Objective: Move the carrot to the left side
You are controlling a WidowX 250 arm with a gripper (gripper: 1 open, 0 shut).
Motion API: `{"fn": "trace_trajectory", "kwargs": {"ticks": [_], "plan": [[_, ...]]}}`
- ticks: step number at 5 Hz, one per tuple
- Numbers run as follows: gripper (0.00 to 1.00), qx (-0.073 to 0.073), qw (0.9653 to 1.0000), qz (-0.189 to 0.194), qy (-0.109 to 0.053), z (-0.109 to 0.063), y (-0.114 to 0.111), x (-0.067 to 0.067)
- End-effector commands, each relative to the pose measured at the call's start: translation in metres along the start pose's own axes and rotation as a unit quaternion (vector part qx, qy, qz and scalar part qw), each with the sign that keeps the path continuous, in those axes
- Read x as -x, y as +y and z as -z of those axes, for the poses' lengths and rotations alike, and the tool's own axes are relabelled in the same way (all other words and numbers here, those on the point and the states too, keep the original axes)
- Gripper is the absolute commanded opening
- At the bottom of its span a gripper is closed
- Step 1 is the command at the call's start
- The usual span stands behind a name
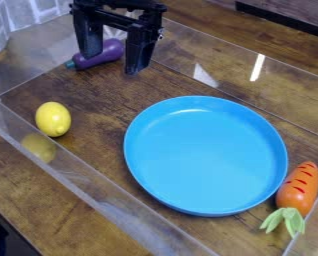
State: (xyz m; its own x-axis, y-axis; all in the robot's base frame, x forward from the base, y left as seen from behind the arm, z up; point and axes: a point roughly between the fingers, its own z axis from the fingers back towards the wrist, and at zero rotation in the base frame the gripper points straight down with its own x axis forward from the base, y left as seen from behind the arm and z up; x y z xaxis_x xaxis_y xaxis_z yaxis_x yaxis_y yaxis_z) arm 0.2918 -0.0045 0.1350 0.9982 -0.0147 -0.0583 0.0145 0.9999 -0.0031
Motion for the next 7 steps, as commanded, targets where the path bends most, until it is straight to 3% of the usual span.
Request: {"fn": "trace_trajectory", "kwargs": {"ticks": [1, 2, 4, 6, 7], "plan": [[1.0, 0.003, 0.9998, -0.02, 0.008, 0.005, -0.005, 0.004], [1.0, 0.011, 0.9994, -0.032, 0.012, 0.015, -0.025, 0.004], [1.0, 0.024, 0.9992, 0.03, -0.007, 0.018, -0.073, -0.037], [1.0, 0.042, 0.998, 0.038, -0.03, 0.021, -0.121, -0.069], [1.0, 0.048, 0.9968, 0.056, -0.033, 0.021, -0.141, -0.076]]}}
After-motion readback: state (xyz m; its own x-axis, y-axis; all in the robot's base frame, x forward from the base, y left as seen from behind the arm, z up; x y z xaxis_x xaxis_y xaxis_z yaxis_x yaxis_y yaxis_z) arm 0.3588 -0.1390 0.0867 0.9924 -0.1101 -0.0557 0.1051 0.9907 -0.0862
